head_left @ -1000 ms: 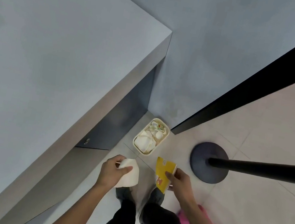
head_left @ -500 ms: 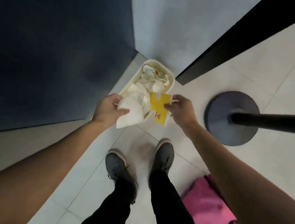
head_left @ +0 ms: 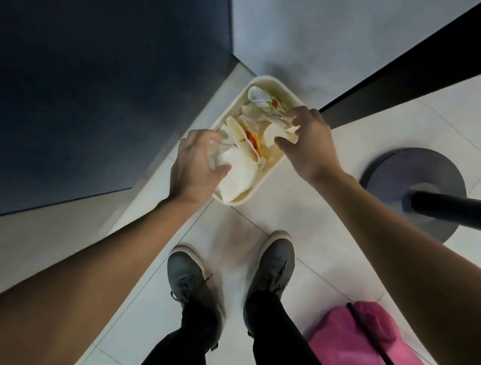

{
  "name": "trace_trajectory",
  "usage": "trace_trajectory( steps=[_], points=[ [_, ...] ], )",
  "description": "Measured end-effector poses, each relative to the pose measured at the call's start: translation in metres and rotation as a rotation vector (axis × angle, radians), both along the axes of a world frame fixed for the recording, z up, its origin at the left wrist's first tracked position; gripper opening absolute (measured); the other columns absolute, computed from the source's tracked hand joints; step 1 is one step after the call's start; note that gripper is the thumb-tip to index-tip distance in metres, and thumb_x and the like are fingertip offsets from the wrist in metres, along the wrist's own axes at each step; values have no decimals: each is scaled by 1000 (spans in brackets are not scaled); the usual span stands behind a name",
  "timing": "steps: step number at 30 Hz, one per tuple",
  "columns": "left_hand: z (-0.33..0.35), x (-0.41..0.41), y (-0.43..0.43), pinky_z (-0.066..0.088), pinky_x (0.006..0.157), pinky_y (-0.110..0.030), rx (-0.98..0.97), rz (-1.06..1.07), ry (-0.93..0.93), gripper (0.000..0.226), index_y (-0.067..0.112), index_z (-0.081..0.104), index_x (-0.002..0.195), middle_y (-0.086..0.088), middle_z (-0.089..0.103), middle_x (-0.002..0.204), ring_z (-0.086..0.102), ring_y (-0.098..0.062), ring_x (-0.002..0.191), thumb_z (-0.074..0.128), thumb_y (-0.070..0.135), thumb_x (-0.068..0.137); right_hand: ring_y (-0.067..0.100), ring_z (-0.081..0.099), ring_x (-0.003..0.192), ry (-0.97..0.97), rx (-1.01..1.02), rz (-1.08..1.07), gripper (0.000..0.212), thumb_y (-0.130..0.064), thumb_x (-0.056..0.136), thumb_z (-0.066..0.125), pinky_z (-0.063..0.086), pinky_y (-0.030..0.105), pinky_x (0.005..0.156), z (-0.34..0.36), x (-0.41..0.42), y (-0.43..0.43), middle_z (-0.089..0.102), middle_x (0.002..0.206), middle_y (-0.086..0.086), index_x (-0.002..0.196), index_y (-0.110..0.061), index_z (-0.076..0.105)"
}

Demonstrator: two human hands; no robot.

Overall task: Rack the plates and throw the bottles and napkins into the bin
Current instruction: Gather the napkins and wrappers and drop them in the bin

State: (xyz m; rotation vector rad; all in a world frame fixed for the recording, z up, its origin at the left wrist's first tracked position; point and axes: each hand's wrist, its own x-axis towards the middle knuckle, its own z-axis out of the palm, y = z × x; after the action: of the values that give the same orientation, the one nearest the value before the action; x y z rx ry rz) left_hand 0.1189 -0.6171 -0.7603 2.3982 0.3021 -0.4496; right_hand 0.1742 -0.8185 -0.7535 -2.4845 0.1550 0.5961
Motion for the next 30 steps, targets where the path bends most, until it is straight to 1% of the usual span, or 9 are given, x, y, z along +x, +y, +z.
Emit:
trace_trajectory(
  steps=[4,8,12,14,17,21,24,27,30],
  points=[
    [0,-13,0,43,89,-38,168,-337,-209,49,19,63,114,-2,53,133,48,-26,119,85,13,70,37,30,137,-88,-175,389,85,-37,85,72,41,48,106,-6,0,-8,22,155,16,153,-20,25],
    [-16,-22,0,40,102,-43,396,-614,-181,52,19,56,130,-7,40,149,43,-28,132,74,27,82,39,8,149,-2,-201,611,87,-48,92,60,27,53,115,-23,14,5,2,163,16,157,-29,6],
    [-28,-26,-7,18,120,-48,547,-713,-52,67,15,24,155,-14,1,165,8,-30,152,47,41,98,40,16,148,72,-212,675,82,-43,98,53,26,49,117,-41,14,25,4,163,18,157,-24,-1],
    [-34,-24,-8,24,119,-47,559,-671,31,69,14,18,157,-13,-5,165,11,-31,152,47,41,100,43,25,144,61,-219,634,82,-37,98,54,34,50,111,-46,15,30,10,162,20,157,-20,0],
    [-39,-7,-11,50,97,-35,509,-542,143,73,12,18,156,-6,1,166,41,-27,140,53,40,99,49,19,143,93,-254,585,78,-36,98,54,29,53,114,-56,16,36,5,160,26,157,-20,5],
    [-61,6,-17,48,99,-31,558,-564,140,75,7,28,153,-14,21,162,44,-26,139,63,37,94,59,4,142,165,-352,592,71,-30,103,43,12,61,118,-79,8,53,-8,155,37,156,-27,-4],
    [-80,6,-21,53,95,-34,596,-567,143,81,1,48,141,-21,48,146,59,-29,125,79,43,79,60,-2,141,196,-378,617,82,-31,99,52,11,65,116,-93,7,59,-12,154,38,156,-20,-5],
    [-105,12,-28,41,111,-35,646,-599,122,78,3,32,150,-20,37,152,45,-29,136,61,47,92,58,-3,142,268,-352,548,74,-31,102,46,12,64,115,-113,15,69,-10,155,38,156,-11,0],
    [-117,22,-31,39,112,-34,640,-590,150,77,8,26,153,-14,38,151,40,-26,138,56,47,95,56,-4,143,358,-379,455,73,-33,104,38,10,65,114,-124,17,82,-12,155,38,154,0,-3]
  ],
)
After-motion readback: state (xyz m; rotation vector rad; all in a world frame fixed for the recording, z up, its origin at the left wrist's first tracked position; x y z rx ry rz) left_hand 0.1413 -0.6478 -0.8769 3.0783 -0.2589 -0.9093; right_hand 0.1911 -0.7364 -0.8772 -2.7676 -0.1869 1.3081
